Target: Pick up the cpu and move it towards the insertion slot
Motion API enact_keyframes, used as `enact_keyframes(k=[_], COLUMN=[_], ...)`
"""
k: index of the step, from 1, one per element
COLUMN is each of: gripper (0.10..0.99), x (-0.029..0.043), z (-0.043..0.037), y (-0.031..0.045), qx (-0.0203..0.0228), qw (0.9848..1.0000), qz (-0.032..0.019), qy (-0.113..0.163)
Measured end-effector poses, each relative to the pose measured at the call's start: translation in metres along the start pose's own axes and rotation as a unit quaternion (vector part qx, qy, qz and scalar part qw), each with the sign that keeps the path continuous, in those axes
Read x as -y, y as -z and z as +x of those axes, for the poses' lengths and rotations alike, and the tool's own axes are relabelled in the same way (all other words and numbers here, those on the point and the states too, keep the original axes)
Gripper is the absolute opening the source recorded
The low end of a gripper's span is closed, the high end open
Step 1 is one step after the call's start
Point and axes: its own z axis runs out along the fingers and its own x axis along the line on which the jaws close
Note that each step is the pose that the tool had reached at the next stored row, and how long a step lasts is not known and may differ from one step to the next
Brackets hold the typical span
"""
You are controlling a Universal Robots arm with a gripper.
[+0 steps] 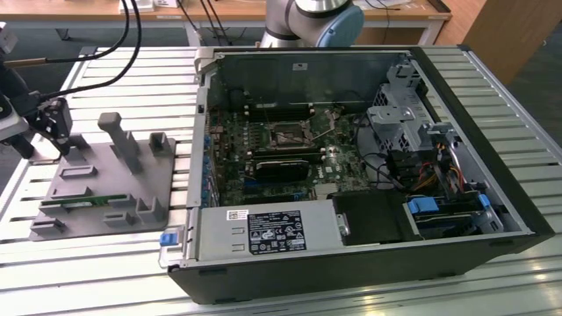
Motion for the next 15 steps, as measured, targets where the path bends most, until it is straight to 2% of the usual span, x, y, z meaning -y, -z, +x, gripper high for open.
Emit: enact_keyframes(k=[15], gripper=[0.549], x=[-0.0006], z=[-0.0001], y=[0.0128], qx=[0.0001], qw=[1.0], qz=[0.0001], qy=[0.0])
